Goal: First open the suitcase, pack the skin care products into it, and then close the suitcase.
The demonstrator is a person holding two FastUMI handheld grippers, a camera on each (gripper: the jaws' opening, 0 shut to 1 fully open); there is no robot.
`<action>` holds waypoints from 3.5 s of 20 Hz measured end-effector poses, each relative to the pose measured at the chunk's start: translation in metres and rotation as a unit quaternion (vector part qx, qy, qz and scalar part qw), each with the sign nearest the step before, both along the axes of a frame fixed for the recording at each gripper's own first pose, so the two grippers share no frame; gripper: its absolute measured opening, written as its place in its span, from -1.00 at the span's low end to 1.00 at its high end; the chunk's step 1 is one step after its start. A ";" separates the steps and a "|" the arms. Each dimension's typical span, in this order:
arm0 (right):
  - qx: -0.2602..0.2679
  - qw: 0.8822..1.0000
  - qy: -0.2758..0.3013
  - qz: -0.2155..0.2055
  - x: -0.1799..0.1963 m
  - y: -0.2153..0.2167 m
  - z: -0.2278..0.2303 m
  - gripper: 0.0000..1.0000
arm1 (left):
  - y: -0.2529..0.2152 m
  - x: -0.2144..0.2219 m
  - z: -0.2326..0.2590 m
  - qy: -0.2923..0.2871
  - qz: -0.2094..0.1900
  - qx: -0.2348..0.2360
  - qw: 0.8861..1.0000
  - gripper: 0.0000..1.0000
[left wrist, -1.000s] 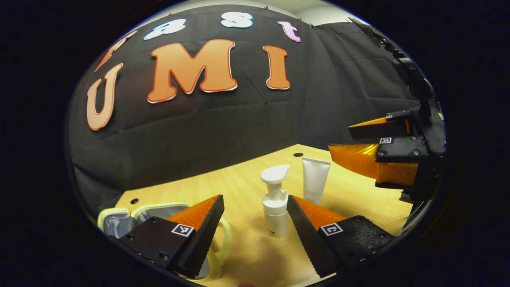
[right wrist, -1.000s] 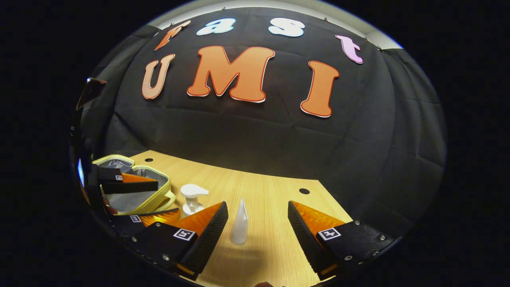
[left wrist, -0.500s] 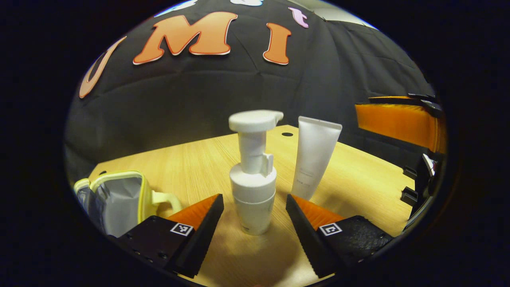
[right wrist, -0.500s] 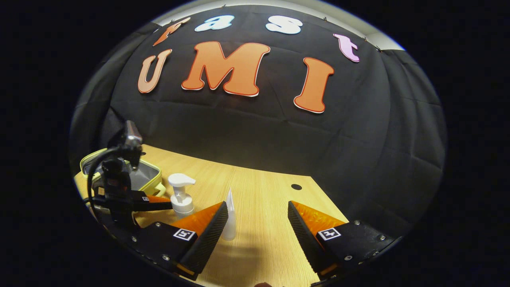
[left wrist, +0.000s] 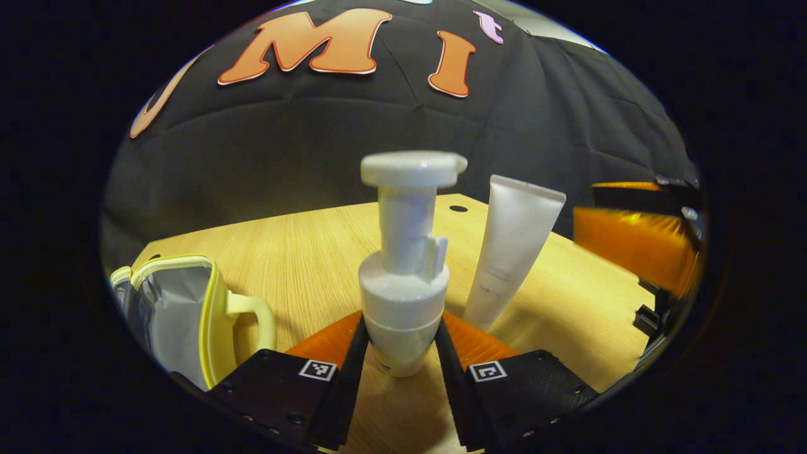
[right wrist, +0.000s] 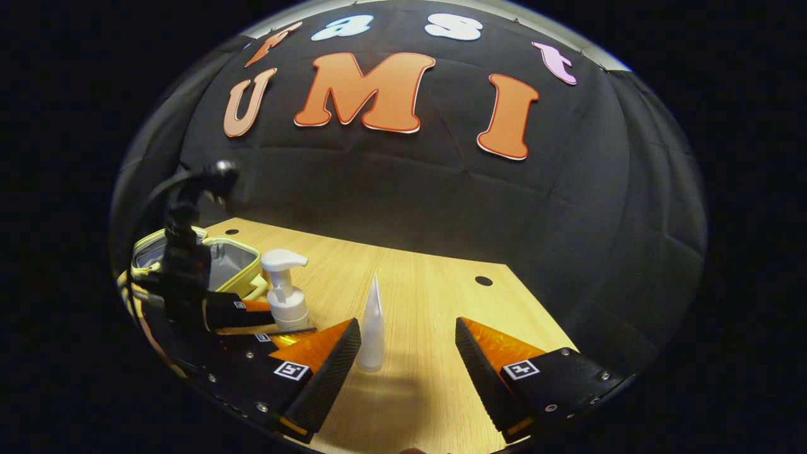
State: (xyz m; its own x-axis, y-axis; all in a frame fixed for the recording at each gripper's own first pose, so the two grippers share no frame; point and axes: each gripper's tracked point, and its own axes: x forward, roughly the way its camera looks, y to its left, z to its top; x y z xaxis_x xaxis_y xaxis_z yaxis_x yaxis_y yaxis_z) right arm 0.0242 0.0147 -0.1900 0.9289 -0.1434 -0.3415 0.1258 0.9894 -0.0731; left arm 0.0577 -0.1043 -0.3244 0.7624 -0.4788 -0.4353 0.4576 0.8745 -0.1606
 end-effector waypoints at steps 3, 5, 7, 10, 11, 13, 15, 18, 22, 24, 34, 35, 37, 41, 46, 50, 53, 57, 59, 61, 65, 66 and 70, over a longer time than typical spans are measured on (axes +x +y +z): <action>0.011 1.000 0.012 0.017 0.008 0.007 -0.017 0.92 | 0.011 -0.004 0.024 -0.008 0.003 0.000 1.000 0.23; 0.016 0.999 0.024 0.031 0.015 0.013 -0.033 0.92 | 0.021 -0.005 0.040 -0.017 0.005 0.008 1.000 0.18; 0.020 0.998 0.048 0.044 0.021 0.020 -0.051 0.92 | 0.024 -0.004 0.043 -0.017 0.007 0.019 1.000 0.15; 0.030 0.995 0.067 0.064 0.024 0.028 -0.070 0.92 | 0.029 -0.008 0.041 -0.006 0.008 0.030 1.000 0.17; 0.033 0.995 0.068 0.070 0.027 0.031 -0.074 0.92 | 0.029 -0.008 0.040 -0.005 0.010 0.024 1.000 0.16; 0.035 0.994 0.073 0.075 0.031 0.033 -0.083 0.89 | 0.030 -0.008 0.036 0.005 0.016 0.020 1.000 0.10; 0.041 0.994 0.072 0.076 0.034 0.034 -0.088 0.88 | 0.030 -0.011 0.036 0.011 0.020 0.011 1.000 0.10; 0.053 0.993 0.070 0.077 0.039 0.039 -0.094 0.82 | 0.027 -0.009 0.048 0.002 0.012 0.008 1.000 0.05; 0.070 0.992 0.068 0.078 0.048 0.044 -0.097 0.56 | 0.030 -0.005 0.095 -0.019 0.020 -0.018 0.999 0.05; 0.072 0.993 0.067 0.071 0.054 0.042 -0.098 0.22 | 0.036 -0.003 0.115 -0.031 0.024 -0.018 0.999 0.04; 0.108 0.990 0.055 0.075 0.071 0.053 -0.073 -0.18 | 0.103 -0.008 0.143 -0.025 0.088 -0.007 0.996 0.03; 0.108 0.989 0.051 0.082 0.072 0.057 -0.063 -0.18 | 0.113 -0.009 0.144 -0.024 0.098 -0.003 0.995 0.04; 0.109 0.988 0.048 0.097 0.070 0.067 -0.044 -0.18 | 0.141 -0.009 0.147 -0.019 0.120 0.001 0.993 0.04; 0.111 0.986 0.037 0.120 0.068 0.085 -0.001 -0.18 | 0.191 -0.016 0.154 -0.009 0.158 0.010 0.987 0.03; 0.110 0.983 0.019 0.145 0.072 0.115 0.047 -0.18 | 0.246 -0.028 0.157 0.004 0.186 0.018 0.982 0.04; 0.103 0.982 0.003 0.159 0.073 0.138 0.074 -0.19 | 0.277 -0.028 0.158 0.008 0.193 0.022 0.981 0.04; 0.102 0.980 0.000 0.169 0.073 0.159 0.083 -0.19 | 0.297 -0.030 0.148 0.021 0.186 0.031 0.982 0.04; 0.108 0.977 0.005 0.185 0.072 0.192 0.087 -0.19 | 0.317 -0.034 0.122 0.047 0.171 0.041 0.983 0.04; 0.108 0.975 0.012 0.193 0.072 0.208 0.086 -0.19 | 0.326 -0.033 0.103 0.065 0.165 0.043 0.983 0.04; 0.113 0.974 0.017 0.197 0.070 0.222 0.084 -0.19 | 0.331 -0.040 0.091 0.085 0.158 0.039 0.983 0.04; 0.112 0.972 0.028 0.203 0.070 0.244 0.078 -0.19 | 0.336 -0.045 0.060 0.131 0.145 0.031 0.980 0.05; 0.113 0.972 0.032 0.202 0.071 0.249 0.075 -0.19 | 0.335 -0.047 0.052 0.146 0.141 0.027 0.979 0.05; 0.112 0.972 0.045 0.202 0.068 0.265 0.068 -0.19 | 0.333 -0.047 0.024 0.191 0.128 0.020 0.973 0.04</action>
